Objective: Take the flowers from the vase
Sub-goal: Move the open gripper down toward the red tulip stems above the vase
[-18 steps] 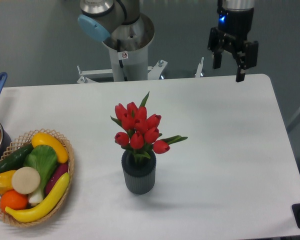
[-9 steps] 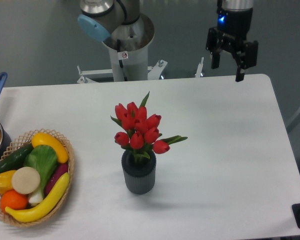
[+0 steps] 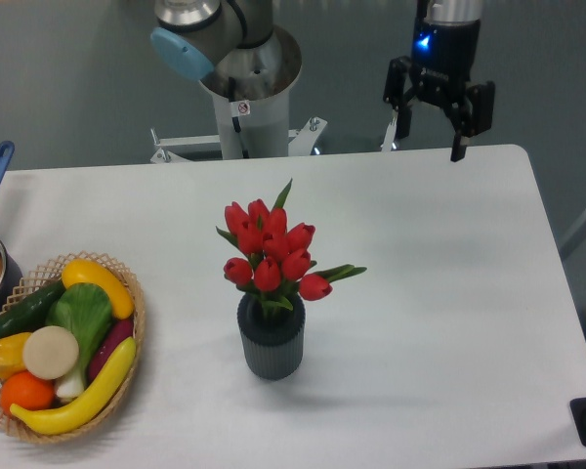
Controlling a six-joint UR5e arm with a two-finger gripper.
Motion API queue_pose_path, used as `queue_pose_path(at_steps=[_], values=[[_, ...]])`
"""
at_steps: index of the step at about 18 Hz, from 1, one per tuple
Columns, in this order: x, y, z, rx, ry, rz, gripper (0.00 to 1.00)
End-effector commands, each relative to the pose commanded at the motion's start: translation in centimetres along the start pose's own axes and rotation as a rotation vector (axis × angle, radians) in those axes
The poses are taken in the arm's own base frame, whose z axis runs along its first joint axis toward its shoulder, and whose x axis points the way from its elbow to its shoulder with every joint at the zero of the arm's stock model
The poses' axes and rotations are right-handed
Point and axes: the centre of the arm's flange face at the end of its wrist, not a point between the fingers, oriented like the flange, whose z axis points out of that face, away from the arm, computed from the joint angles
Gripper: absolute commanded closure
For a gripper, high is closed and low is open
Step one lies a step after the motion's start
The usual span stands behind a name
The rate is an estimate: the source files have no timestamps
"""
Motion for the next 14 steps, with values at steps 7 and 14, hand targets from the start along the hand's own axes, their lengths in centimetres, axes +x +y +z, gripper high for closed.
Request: queue_pose_path(at_steps=[7,14], values=[[2.3,-0.6,3.4,0.048,0.031,-0.043,0.00],[5.4,-2.0,7.2,0.086,0.125,-0.054,0.00]])
